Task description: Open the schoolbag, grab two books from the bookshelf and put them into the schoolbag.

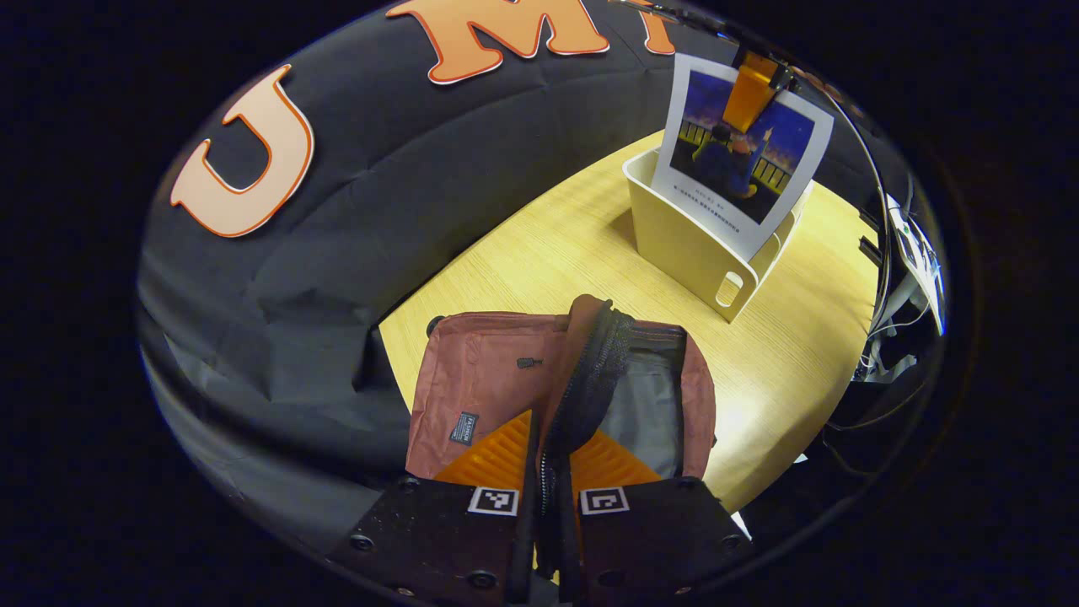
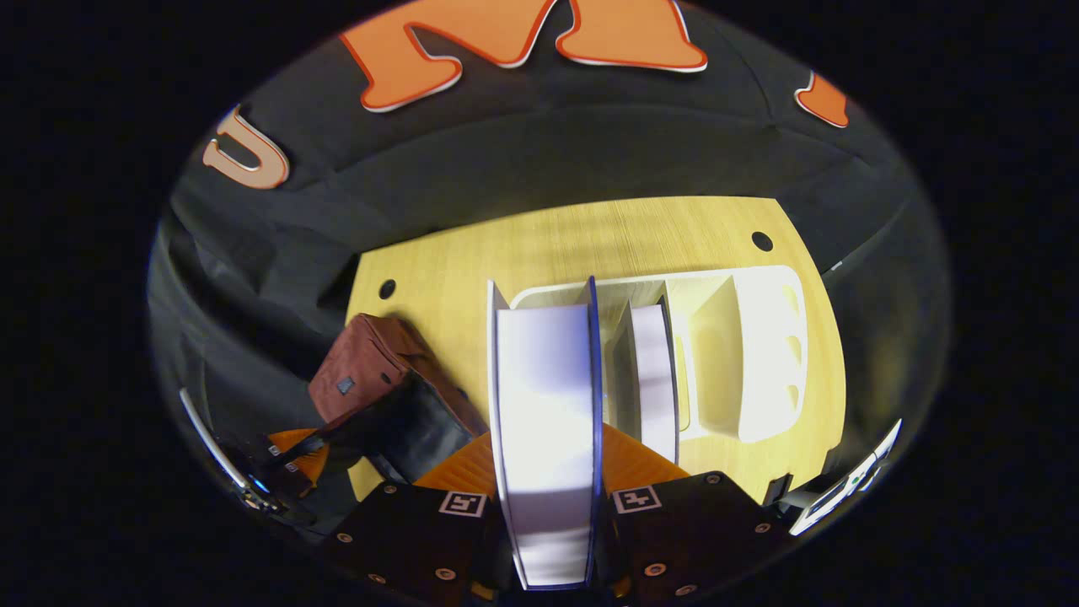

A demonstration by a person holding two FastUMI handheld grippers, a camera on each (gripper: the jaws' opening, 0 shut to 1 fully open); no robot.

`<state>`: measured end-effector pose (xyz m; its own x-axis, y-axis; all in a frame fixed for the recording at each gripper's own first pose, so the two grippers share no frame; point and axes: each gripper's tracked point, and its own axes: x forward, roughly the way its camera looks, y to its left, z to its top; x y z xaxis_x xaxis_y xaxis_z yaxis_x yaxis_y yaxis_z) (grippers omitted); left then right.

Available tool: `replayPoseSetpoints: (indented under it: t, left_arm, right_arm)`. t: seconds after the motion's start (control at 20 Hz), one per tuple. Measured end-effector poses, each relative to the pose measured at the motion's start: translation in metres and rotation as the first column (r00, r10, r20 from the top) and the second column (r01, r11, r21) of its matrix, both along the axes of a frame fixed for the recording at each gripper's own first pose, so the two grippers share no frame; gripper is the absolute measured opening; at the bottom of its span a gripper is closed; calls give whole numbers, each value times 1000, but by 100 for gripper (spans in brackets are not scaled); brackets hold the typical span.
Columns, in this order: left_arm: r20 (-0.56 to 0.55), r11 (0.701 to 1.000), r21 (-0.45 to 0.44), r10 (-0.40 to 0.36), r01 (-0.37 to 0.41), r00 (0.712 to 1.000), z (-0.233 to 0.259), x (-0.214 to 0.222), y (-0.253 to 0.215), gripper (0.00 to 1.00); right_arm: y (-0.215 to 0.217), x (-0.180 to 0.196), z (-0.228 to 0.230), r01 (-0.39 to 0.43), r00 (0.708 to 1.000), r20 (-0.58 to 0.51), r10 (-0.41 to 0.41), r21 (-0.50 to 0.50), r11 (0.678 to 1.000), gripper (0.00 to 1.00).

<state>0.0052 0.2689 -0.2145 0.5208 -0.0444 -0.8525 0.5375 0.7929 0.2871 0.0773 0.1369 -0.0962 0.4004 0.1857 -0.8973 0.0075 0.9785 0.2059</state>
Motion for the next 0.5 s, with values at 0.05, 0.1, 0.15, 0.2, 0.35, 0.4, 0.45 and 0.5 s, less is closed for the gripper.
replayPoseSetpoints:
  t: [0.05, 0.1, 0.15, 0.2, 0.35, 0.4, 0.45, 0.5]
  left_arm:
    - [0, 1000, -3, 0, 0, 1000, 0, 0, -1, 13]
    - [-3, 1000, -4, 0, 0, 1000, 0, -1, 0, 12]
    - [-3, 1000, -4, 0, 0, 1000, 0, -1, -1, 12]
    - [-4, 1000, -5, 0, 0, 1000, 0, -1, -1, 13]
    - [-5, 1000, -5, 4, -4, 1000, 0, -1, -1, 12]
    - [-5, 1000, -4, 5, -5, 1000, 1, -1, -1, 12]
    - [-7, 1000, -2, 5, -5, 1000, 1, -1, -1, 12]
    - [-6, 1000, 0, 5, -5, 1000, 2, -1, 0, 13]
  right_arm:
    - [1, -6, 9, 7, 1000, 13, -7, 28, 1000, 40]
    - [1, -11, 17, 12, 999, 29, -14, 54, 998, 40]
    - [2, -17, 27, 18, 999, 47, -22, 82, 997, 39]
    - [5, -23, 36, 17, 997, 72, -25, 108, 994, 39]
    - [21, -42, 43, 24, 993, 106, -44, 185, 982, 39]
    - [31, -50, 37, 24, 994, 101, -47, 212, 977, 39]
    - [41, -57, 29, 18, 995, 91, -41, 237, 971, 39]
    - [51, -64, 19, 17, 996, 78, -38, 260, 965, 39]
